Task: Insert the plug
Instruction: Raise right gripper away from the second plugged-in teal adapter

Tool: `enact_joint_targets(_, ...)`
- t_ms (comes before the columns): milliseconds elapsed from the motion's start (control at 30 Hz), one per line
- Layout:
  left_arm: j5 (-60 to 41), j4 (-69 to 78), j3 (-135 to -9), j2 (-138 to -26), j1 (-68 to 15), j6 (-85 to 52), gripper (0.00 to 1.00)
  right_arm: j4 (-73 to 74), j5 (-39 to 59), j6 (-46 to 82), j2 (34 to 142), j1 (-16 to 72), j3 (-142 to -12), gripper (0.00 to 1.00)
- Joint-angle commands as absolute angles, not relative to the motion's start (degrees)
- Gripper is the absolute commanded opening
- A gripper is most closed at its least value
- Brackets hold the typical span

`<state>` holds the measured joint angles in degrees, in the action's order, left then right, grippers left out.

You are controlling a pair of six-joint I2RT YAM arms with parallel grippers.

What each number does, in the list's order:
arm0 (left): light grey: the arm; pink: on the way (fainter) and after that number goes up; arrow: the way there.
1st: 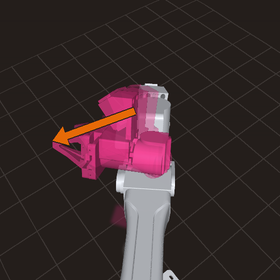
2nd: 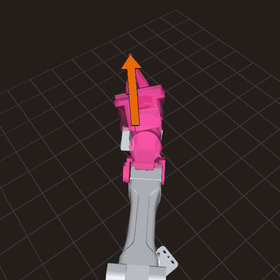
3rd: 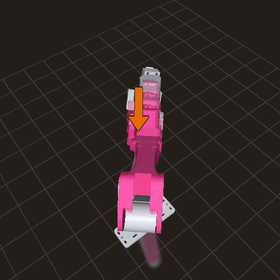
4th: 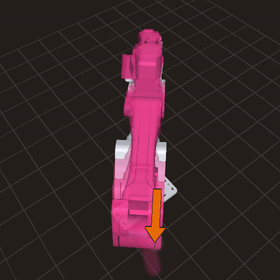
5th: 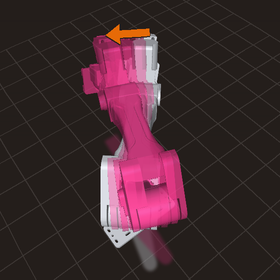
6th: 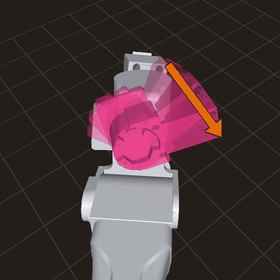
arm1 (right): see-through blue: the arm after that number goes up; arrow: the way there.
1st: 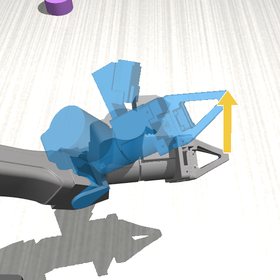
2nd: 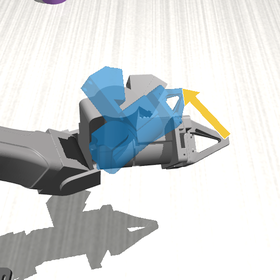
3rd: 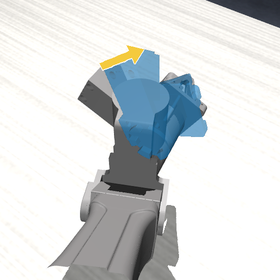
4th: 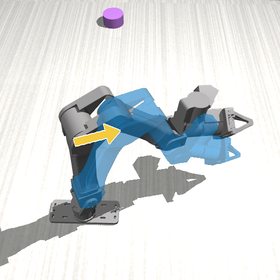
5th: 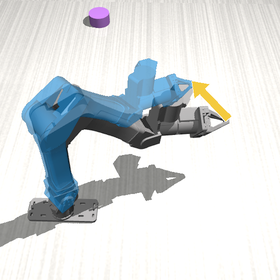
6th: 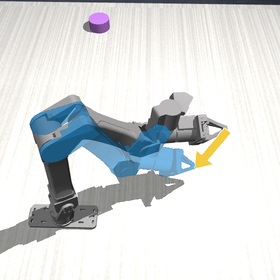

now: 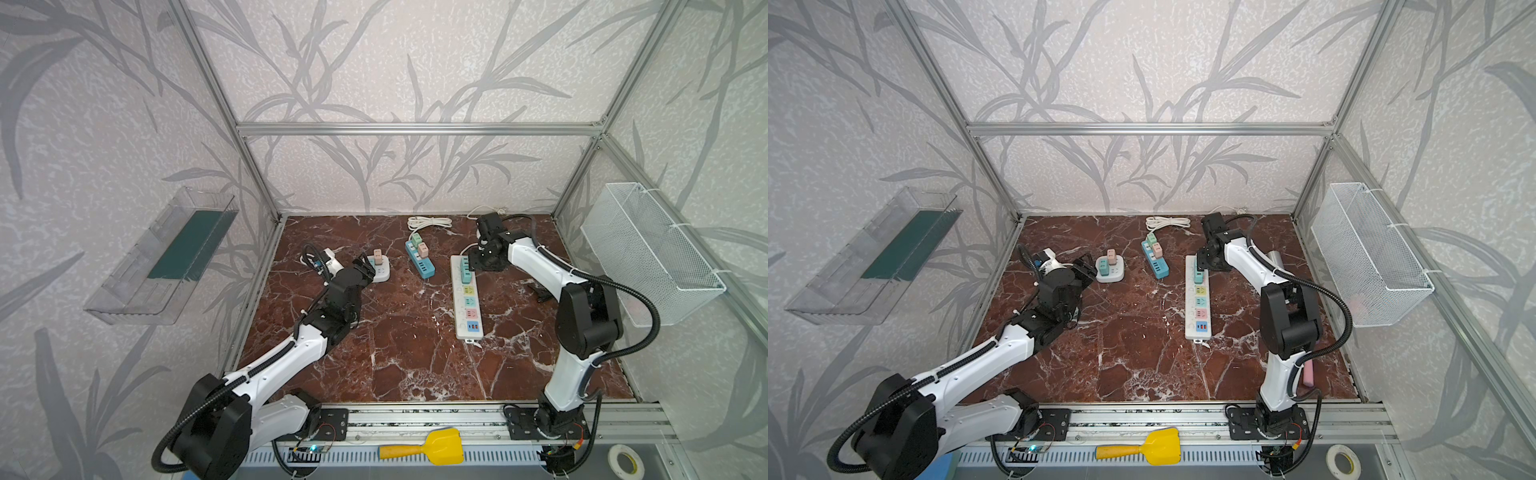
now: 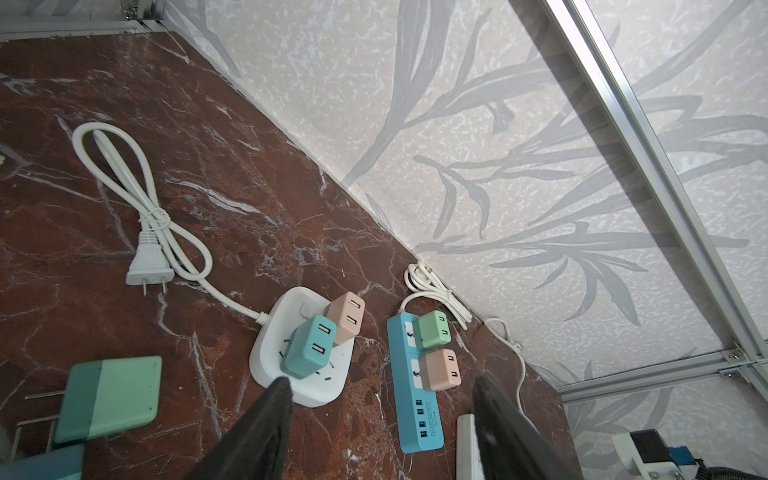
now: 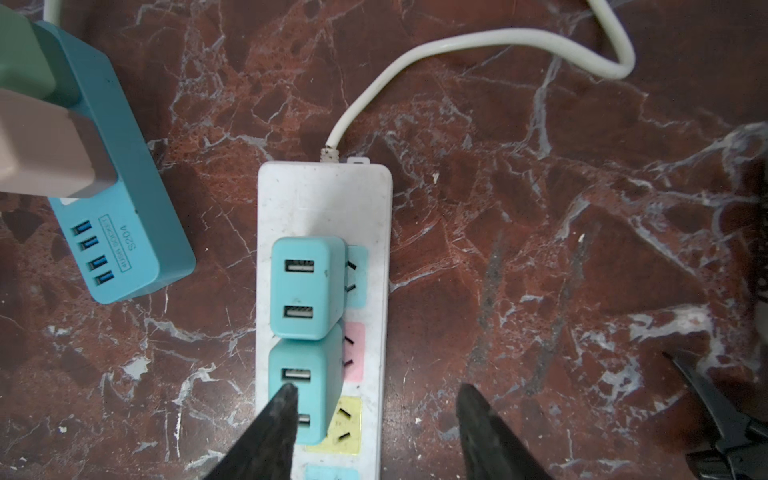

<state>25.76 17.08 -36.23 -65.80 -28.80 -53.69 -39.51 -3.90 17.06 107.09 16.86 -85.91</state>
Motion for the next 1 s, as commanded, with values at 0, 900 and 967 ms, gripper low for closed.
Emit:
enact_joint_targets(0, 26.6, 16.5, -37.0, -66.3, -28.4, -54.2, 0.69, -40.5, -3.2, 16.3, 107.4, 16.9, -87.0, 0.61)
enact_joint_targets(900, 37.6, 6.9, -42.8, -66.5, -28.2, -39.6, 0.84, -36.5, -2.5, 16.9, 96.3, 20.0, -81.5, 0.65)
enact_joint_targets(967, 40.3, 3.7, -44.1, -66.9, -28.1, -38.6, 0.90, -34.1, -2.5, 16.6, 91.9, 21.8, -78.0, 0.69)
